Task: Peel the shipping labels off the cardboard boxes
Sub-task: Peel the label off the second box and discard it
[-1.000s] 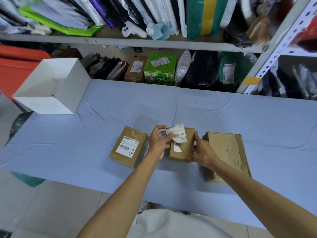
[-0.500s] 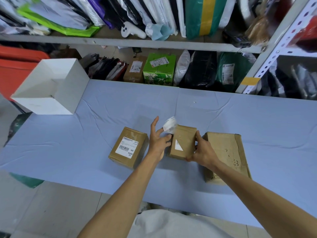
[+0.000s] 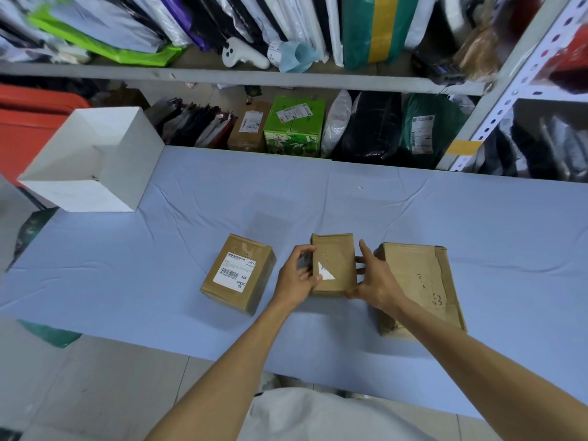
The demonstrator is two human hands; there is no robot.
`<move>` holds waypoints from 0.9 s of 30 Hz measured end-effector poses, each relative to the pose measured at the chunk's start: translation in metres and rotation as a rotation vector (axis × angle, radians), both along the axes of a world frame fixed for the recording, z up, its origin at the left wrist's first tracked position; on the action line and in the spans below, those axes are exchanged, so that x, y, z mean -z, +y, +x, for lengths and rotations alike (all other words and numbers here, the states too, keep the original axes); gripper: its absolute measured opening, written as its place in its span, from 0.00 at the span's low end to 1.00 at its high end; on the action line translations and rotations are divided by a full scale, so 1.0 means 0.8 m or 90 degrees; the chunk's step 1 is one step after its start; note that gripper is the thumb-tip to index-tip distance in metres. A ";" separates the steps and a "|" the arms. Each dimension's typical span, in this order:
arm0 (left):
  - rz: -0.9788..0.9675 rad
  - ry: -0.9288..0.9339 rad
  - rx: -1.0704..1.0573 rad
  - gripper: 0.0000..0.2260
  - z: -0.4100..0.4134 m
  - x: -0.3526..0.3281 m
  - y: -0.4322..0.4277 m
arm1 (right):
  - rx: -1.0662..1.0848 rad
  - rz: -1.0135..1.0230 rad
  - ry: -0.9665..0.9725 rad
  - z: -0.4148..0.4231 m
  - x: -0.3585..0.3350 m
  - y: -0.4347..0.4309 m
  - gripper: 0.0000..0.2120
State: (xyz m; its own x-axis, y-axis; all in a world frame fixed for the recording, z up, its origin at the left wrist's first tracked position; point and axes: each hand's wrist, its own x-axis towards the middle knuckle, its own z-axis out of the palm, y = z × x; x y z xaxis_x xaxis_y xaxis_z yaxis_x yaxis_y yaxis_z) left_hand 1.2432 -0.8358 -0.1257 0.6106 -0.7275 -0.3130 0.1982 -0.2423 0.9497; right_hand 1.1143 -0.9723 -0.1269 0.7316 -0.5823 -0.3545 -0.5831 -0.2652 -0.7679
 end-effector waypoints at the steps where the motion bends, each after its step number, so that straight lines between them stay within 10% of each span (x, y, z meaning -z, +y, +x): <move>1: 0.000 -0.005 -0.002 0.25 0.000 0.002 0.002 | -0.002 0.002 0.002 0.001 0.002 0.001 0.60; 10: -0.006 -0.049 0.025 0.27 0.001 0.006 0.001 | 0.014 -0.019 0.003 0.005 0.001 0.005 0.67; 27: -0.022 -0.079 -0.064 0.15 -0.006 0.020 -0.002 | 0.043 0.014 -0.066 0.011 0.011 0.008 0.51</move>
